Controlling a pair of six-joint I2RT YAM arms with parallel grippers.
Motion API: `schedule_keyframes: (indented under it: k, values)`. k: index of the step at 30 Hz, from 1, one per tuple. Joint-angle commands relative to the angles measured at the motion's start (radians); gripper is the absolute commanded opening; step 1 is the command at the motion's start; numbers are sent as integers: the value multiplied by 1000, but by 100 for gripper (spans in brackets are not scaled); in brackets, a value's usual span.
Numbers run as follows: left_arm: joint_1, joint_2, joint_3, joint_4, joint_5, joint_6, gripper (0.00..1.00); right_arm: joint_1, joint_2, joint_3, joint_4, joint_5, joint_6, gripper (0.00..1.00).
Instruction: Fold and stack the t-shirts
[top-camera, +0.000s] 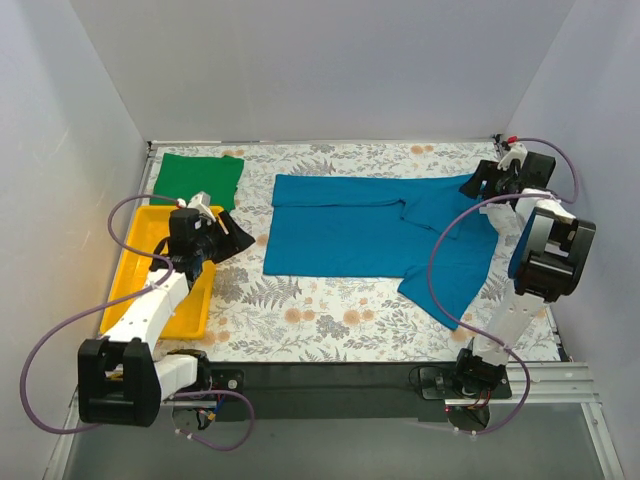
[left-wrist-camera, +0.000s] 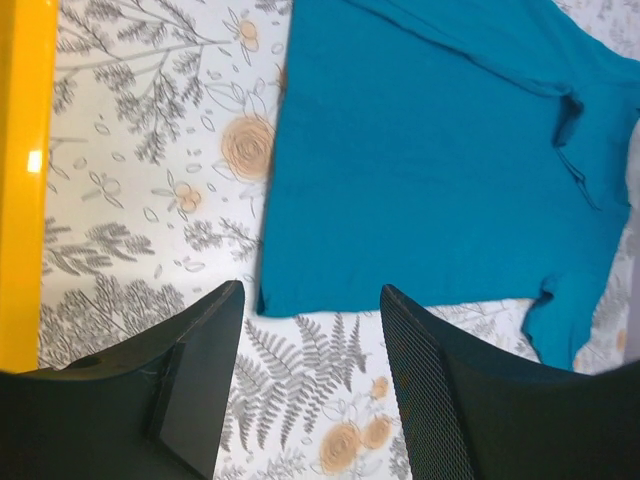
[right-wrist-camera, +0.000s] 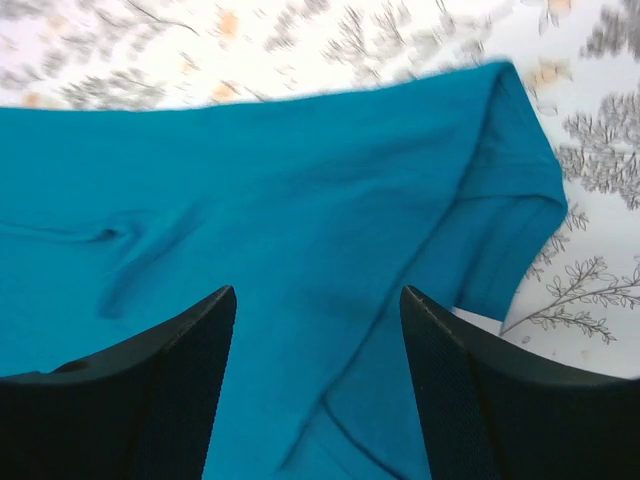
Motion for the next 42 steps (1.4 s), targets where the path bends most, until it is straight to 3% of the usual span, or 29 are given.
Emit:
schedule_keyframes:
  k: [1,7,11,13,14,15,16,19,21,24,30,33,42]
  values:
    - [1,-125,-42,-45,48,-79,55,22,-168,-165,242,-102,12,74]
    - [0,-231,-129,-73,48,-163,56,57,-352,-376,307,-178,-94,76]
    - [0,-253,-186,-75,45,-274,56,57,-557,-589,295,-316,-316,77]
    - [0,-244,-218,-78,34,-329,55,59,-639,-622,137,-396,-475,77]
    - [-2,-235,-229,-78,39,-387,52,59,-711,-623,41,-427,-655,77]
    - [-6,-212,-239,-75,36,-420,50,59,-742,-617,-138,-426,-763,77]
    - [-21,-201,-245,-78,22,-443,49,61,-770,-612,-237,-413,-951,78]
    - [-83,-173,-259,-78,-50,-532,49,62,-857,-591,-517,-291,-1222,79]
    - [-132,-161,-251,-84,-125,-596,50,62,-909,-609,-583,-172,-1263,80]
    - [-224,-109,-226,-96,-236,-670,50,62,-971,-663,-638,-114,-1271,80]
    - [-241,30,-150,-92,-361,-716,48,62,-1060,-740,-643,-168,-1211,81]
    - [-246,93,-99,-89,-403,-717,45,62,-1058,-737,-655,-157,-1197,81]
    - [-264,230,-47,-46,-383,-697,40,62,-988,-655,-810,-18,-1386,80]
